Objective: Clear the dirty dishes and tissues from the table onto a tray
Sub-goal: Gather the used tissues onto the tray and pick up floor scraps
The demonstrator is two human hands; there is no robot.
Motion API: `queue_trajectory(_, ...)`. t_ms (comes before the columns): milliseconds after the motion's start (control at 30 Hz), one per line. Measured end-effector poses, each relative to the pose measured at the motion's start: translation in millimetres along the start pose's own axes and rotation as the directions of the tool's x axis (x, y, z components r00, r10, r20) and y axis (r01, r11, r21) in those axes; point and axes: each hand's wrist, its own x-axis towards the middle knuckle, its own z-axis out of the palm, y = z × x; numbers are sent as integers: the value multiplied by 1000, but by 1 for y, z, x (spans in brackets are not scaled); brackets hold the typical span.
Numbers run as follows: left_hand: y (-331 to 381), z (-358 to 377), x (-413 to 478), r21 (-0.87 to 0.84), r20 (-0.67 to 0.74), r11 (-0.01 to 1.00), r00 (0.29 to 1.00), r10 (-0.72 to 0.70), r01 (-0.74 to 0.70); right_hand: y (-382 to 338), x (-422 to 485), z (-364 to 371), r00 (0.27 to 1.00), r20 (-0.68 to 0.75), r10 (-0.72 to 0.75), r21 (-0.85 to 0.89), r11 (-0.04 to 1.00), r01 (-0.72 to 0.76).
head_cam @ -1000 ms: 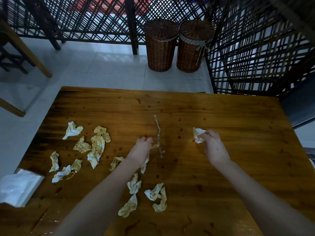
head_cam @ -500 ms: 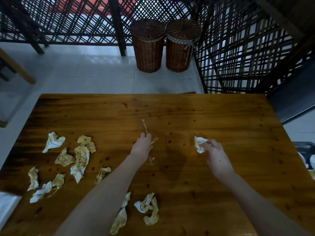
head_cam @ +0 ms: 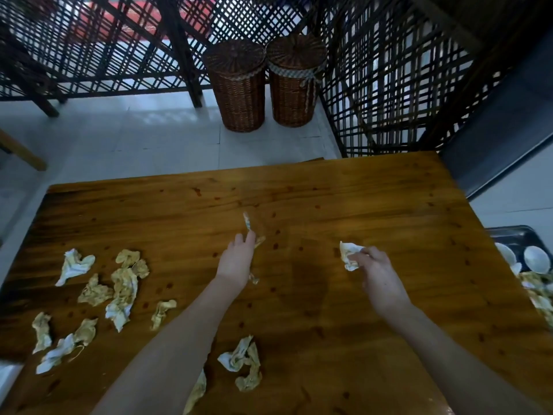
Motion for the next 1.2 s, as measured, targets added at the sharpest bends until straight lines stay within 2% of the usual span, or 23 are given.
queue_trajectory(333, 99, -28, -37, 4, -143, 989, 979, 144, -145, 71, -56, -38, 994, -106, 30, 81, 996, -22)
queue_trajectory(467, 163, -20, -56, 48, -107, 978, 973, 207, -203, 114, -87, -60, 984, -157, 87, 79, 994, -75)
queue_trajectory(667, 261, 7, -94, 80, -31, 944, 946, 323, -320, 188, -144, -85, 986, -130, 102, 92, 992, -90)
queue_trajectory(800, 323, 27, -115, -4, 42, 939, 938, 345, -345, 235, -174, -97, 977, -143, 158, 86, 985, -147)
queue_trajectory(1033, 416, 61, -126, -11, 48, 889, 887, 458, -458, 308, -211, -110, 939, -223, 262, 165, 959, -229)
queue_trajectory(1200, 481, 82, -118, -50, 50, 847, 846, 531, -529, 361, -227, -122, 925, -237, 297, 157, 951, -265)
